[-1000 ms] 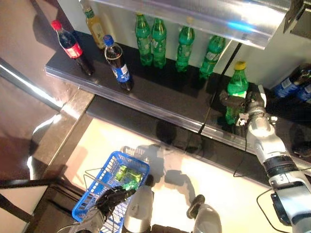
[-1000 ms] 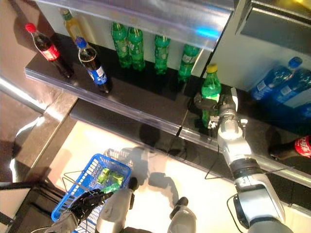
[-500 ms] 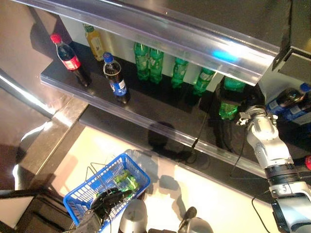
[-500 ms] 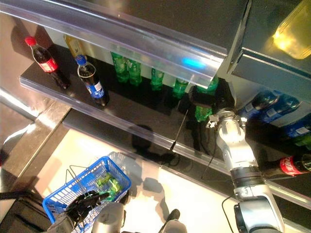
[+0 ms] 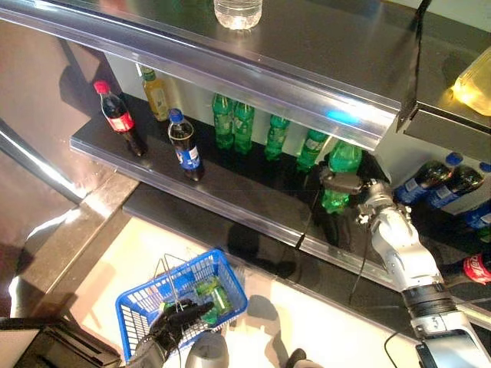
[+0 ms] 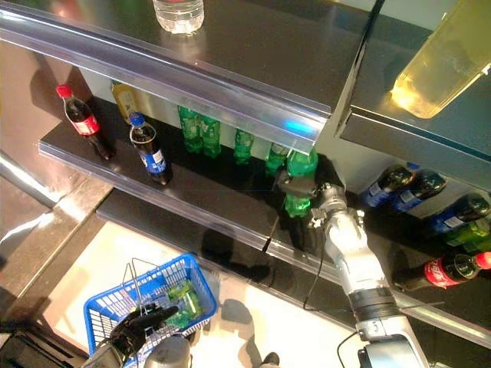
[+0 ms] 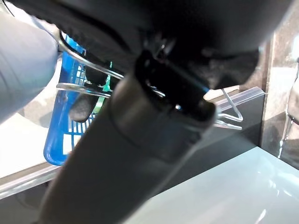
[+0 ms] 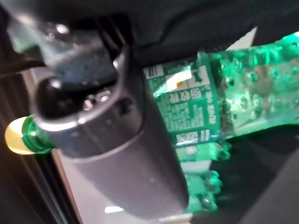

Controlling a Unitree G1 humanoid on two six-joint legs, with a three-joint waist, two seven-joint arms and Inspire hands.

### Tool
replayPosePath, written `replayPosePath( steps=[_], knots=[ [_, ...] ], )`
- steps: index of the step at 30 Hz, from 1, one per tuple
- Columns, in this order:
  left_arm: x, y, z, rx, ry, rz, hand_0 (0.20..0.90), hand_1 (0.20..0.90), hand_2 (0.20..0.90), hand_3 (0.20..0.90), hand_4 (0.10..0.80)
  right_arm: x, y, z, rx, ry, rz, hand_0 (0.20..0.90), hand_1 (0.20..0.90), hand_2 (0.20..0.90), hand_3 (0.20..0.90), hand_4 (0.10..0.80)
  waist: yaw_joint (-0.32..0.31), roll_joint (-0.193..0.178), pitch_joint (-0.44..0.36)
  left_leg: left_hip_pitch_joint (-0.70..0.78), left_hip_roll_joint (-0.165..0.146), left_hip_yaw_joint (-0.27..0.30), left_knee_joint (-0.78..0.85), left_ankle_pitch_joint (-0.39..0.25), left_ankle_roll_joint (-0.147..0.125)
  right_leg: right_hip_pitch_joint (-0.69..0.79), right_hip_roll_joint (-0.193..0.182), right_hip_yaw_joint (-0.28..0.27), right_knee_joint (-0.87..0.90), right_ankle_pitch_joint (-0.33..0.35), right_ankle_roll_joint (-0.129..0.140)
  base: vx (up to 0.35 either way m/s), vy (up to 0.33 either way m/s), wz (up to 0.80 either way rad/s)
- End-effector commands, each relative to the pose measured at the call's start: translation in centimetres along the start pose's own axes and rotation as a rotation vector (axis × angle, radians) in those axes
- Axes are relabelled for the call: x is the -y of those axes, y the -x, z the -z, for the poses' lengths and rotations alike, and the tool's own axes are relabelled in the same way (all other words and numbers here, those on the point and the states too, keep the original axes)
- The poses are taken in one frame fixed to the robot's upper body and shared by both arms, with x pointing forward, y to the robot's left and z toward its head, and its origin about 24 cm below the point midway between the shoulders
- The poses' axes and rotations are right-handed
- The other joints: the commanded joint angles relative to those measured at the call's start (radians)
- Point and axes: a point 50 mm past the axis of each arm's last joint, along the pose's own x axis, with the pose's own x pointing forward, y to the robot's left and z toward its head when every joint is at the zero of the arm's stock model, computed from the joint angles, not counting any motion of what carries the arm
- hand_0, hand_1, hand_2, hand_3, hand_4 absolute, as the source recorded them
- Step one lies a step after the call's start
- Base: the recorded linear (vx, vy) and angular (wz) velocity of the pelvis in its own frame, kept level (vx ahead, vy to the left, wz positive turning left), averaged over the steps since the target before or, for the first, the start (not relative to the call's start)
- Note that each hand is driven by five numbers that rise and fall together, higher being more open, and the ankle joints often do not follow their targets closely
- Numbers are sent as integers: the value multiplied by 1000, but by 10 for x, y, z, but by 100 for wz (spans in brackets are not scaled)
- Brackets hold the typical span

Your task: Pick up the drink and place into the basket.

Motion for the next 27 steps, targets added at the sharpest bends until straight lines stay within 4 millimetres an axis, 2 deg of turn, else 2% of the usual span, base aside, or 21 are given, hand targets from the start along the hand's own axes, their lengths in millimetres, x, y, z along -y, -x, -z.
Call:
replayPosePath(
  steps=[1,5,15,24,27],
  knots=[
    [20,1,-48,272,42,176,300,300,300,200,100,-7,-3,-48,250,87,-86,300,300,300,200,100,19,35,-271,53,32,82,-59,6,15,-59,20,34,37,37,-52,-9,-4,11],
    [31,2,-56,312,76,239,300,300,300,200,100,-15,-3,-46,241,109,-127,300,300,300,200,100,38,32,-274,52,33,66,-61,6,17,-53,27,27,41,28,-57,-11,-3,11],
    [44,8,-69,392,103,368,300,300,300,200,100,-35,-4,-40,178,177,-255,300,300,300,200,100,95,19,-270,41,32,22,-63,18,17,-38,52,1,60,0,-74,-8,-8,7],
    [56,17,-84,477,110,486,300,300,300,200,100,-57,-4,-47,205,178,-355,300,300,300,200,100,135,0,-259,29,36,-21,-64,30,10,-29,79,-4,68,-17,-89,-4,-40,12],
    [65,21,-95,520,119,551,300,300,300,200,100,-66,-3,-51,228,168,-373,300,300,300,200,100,154,-6,-249,27,40,-46,-64,34,5,-26,90,-9,79,-29,-95,-6,-35,14]
  ],
)
